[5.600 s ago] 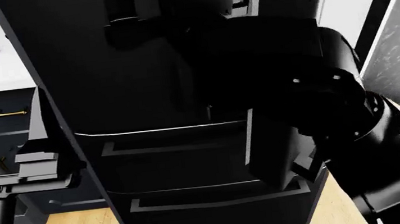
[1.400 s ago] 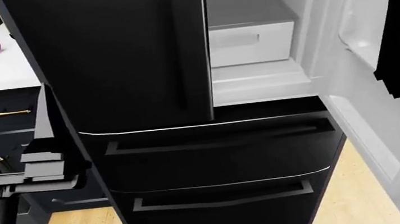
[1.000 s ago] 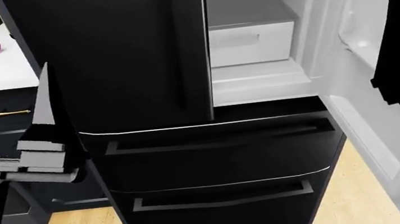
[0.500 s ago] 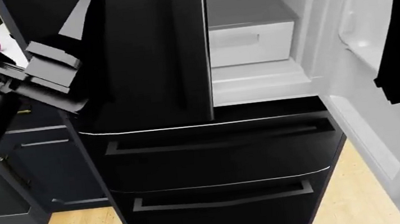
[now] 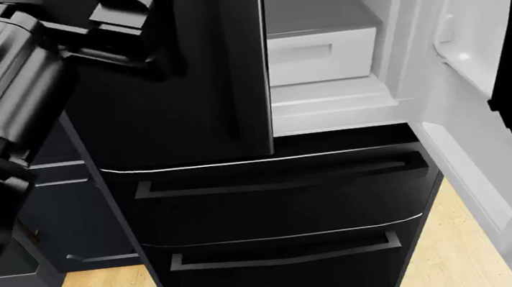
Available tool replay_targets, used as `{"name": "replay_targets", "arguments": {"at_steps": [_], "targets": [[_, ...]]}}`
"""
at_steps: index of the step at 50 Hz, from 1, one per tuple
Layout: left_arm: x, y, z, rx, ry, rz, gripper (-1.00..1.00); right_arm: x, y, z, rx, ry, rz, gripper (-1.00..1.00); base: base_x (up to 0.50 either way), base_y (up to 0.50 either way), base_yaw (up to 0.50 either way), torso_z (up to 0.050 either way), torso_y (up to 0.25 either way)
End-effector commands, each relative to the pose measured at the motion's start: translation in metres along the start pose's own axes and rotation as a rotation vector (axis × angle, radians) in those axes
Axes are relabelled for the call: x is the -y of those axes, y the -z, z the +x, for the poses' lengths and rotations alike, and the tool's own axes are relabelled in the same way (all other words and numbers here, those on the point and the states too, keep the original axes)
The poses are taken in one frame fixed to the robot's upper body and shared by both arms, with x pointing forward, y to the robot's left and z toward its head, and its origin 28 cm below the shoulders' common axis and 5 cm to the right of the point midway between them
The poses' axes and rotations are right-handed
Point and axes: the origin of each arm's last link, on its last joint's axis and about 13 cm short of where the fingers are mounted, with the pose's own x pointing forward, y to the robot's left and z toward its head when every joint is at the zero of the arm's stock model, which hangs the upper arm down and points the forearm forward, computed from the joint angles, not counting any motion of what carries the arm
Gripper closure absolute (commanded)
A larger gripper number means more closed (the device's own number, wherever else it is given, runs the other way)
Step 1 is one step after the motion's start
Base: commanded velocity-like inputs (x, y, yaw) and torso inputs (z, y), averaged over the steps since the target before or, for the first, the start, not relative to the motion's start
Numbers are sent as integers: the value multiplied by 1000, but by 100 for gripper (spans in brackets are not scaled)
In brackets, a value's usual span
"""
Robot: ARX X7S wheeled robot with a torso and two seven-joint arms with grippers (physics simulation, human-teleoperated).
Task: Open the fridge doors
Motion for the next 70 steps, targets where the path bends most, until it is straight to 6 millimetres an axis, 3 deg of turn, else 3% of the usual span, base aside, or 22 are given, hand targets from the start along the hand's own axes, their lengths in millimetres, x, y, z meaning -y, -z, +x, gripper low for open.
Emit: {"name": "replay_targets", "arguments": {"at_steps": [1, 10, 37, 70], "targets": [[1, 6, 11, -43, -134, 33, -100, 0, -1, -2, -2, -3, 6, -100, 0, 0, 0, 0, 0], [-3, 9, 19, -43, -246, 79, -100, 0, 0, -2, -3, -3, 7, -100, 0, 0, 0, 0, 0], [-2, 32, 37, -110, -251, 64, -100, -1, -1, -3, -1, -11, 18, -100, 0, 0, 0, 0, 0], [1, 45, 62, -115, -121, 14, -100, -2, -2, -5, 2, -38, 32, -100, 0, 0, 0, 0, 0]]}}
